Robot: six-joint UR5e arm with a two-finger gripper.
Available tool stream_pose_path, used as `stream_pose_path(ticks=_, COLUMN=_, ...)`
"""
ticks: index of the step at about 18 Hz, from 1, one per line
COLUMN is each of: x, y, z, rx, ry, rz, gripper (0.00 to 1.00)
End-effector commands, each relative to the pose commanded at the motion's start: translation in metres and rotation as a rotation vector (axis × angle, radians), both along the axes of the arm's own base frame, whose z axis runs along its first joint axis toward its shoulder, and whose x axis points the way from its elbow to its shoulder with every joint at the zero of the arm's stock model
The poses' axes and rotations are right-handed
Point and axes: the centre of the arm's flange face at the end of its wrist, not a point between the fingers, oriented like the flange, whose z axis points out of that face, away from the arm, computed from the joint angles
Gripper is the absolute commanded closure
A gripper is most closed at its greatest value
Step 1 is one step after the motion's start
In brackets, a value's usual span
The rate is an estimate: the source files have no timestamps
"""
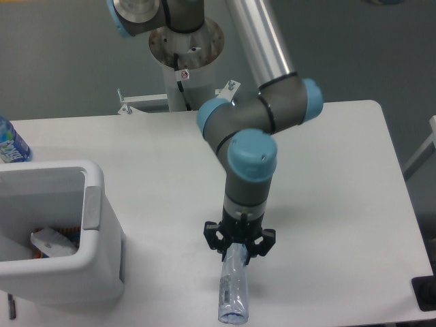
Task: Place the trash in the trash can
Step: 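Lift the bottle and carry it over the bin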
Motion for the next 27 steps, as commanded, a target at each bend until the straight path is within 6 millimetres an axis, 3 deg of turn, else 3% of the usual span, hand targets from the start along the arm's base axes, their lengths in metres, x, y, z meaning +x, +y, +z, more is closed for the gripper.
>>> stream_pose_path(ticks=5, x=-0.003, y=0.01, z=0.071, rx=0.195, ry=0.016, rz=0.06, gripper=0.49)
stream_pose_path(ticks=8, x=0.008, y=0.02, z=0.108, rx=0.286, ry=0.003, rz=0.071, gripper=0.49)
stream_pose_path(ticks=15, x=0.085, y=0.035, z=0.194, rx=0.434, ry=0.058, rz=0.008, gripper=0.49)
stream_pose_path(ticks=18, x=0.128, y=0.034, z=0.209, rx=0.451, ry=0.027, rz=-0.005, gripper=0.49)
stream_pose_path(ticks=21, x=0.186, y=0.04, z=0.205, rx=0.439, ry=-0.013, rz=-0.067, gripper=0.49)
stream_pose_path(ticks=27, x=0.248, y=0.041, z=0.197, rx=0.419, ry=-0.07, rz=-0.116, gripper=0.49)
